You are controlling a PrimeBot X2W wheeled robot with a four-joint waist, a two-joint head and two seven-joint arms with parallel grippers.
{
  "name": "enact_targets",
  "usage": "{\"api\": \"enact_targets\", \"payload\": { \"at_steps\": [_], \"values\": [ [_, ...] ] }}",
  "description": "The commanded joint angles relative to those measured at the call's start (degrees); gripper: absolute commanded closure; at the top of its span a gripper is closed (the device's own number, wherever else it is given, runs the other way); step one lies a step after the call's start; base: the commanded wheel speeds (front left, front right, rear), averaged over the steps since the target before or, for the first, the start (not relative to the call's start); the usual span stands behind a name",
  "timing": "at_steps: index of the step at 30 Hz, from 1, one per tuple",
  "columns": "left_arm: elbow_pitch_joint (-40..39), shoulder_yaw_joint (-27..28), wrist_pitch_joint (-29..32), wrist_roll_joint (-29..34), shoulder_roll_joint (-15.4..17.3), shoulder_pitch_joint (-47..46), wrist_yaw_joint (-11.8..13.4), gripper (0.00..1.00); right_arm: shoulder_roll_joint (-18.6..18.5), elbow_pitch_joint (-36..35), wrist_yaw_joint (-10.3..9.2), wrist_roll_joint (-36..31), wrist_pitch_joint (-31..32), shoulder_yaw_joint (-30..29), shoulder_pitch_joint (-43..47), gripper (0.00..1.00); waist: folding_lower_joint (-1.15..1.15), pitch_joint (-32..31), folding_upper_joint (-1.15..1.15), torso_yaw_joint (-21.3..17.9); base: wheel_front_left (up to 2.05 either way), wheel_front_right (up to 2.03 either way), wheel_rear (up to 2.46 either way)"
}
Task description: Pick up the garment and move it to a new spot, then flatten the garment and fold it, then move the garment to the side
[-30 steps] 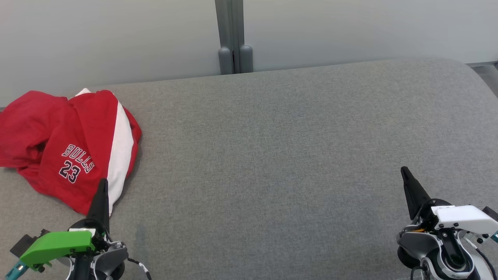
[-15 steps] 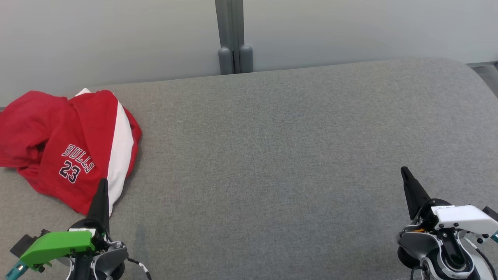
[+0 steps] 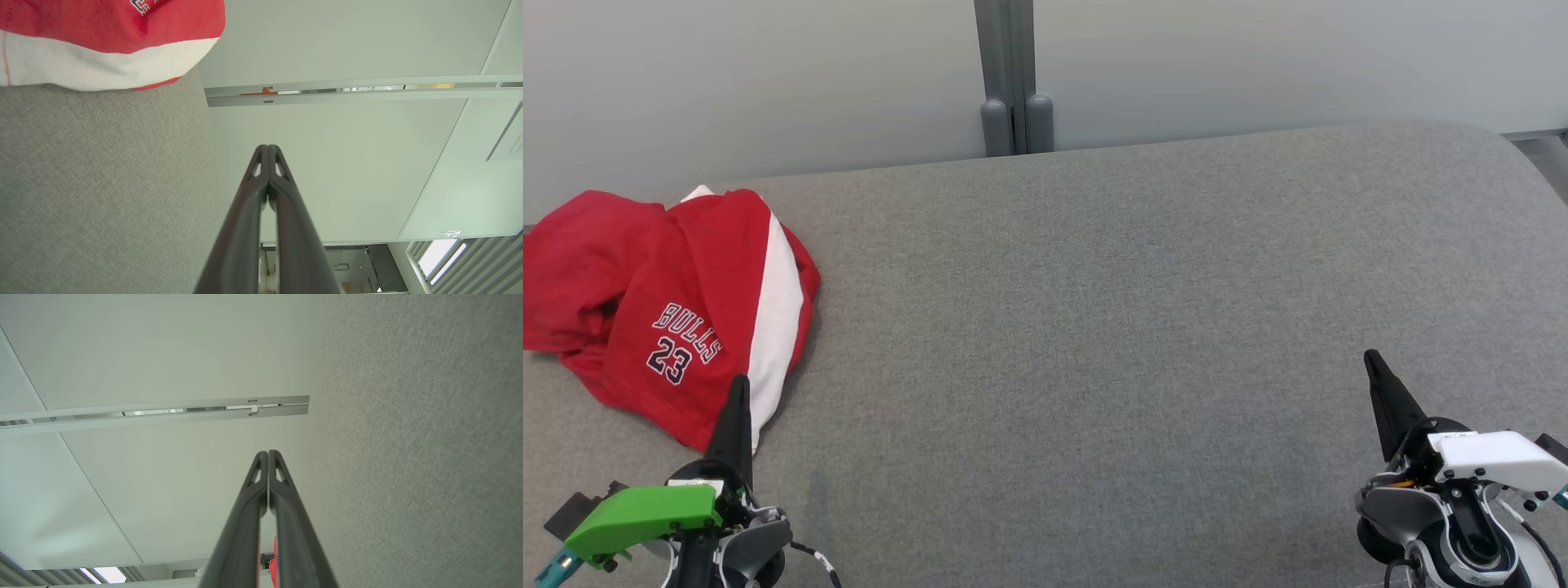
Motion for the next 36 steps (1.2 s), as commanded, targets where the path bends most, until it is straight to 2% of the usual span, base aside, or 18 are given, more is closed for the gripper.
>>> {"api": "enact_targets", "payload": {
  "at_steps": [1,4,5,8,17,23,36],
  "values": [
    [-0.1,0.11,0.15,-0.03,0.05,-0.63,-0.18,1.0,-0.01,0.07,0.02,-0.19,0.11,-0.01,-0.37,1.0,0.0,0.0,0.0,0.0,0.0,0.0,0.0],
    [-0.1,0.11,0.15,-0.03,0.05,-0.63,-0.18,1.0,-0.01,0.07,0.02,-0.19,0.11,-0.01,-0.37,1.0,0.0,0.0,0.0,0.0,0.0,0.0,0.0],
    [0.0,-0.01,-0.03,0.02,0.0,0.0,0.01,0.0,0.0,0.01,0.0,-0.02,-0.03,0.01,0.01,0.0,0.0,0.0,0.0,0.0,0.0,0.0,0.0],
    [1.65,-0.2,-0.06,0.01,-0.34,1.32,0.02,0.0,0.41,1.6,-0.02,-0.01,-0.02,0.09,1.32,0.0,0.0,0.0,0.0,0.0,0.0,0.0,0.0],
    [0.26,-1.19,-2.64,3.91,-0.28,1.54,0.01,0.0,0.34,0.02,-0.01,-3.71,-2.61,1.49,2.06,0.0,0.0,0.04,0.0,0.04,0.0,0.0,0.0],
    [-0.8,-1.4,-4.25,9.25,-0.25,1.63,-0.01,0.0,0.3,-1.33,0.0,-8.16,-4.22,2.1,2.43,0.0,0.0,0.05,0.0,0.07,0.0,0.0,0.0],
    [-3.79,-1.87,-7.58,25.3,-0.16,2.14,0.76,0.0,0.21,-4.36,0.01,-21.25,-7.58,3.86,3.28,0.0,0.0,0.09,0.0,0.07,0.0,0.0,0.0]
  ]
}}
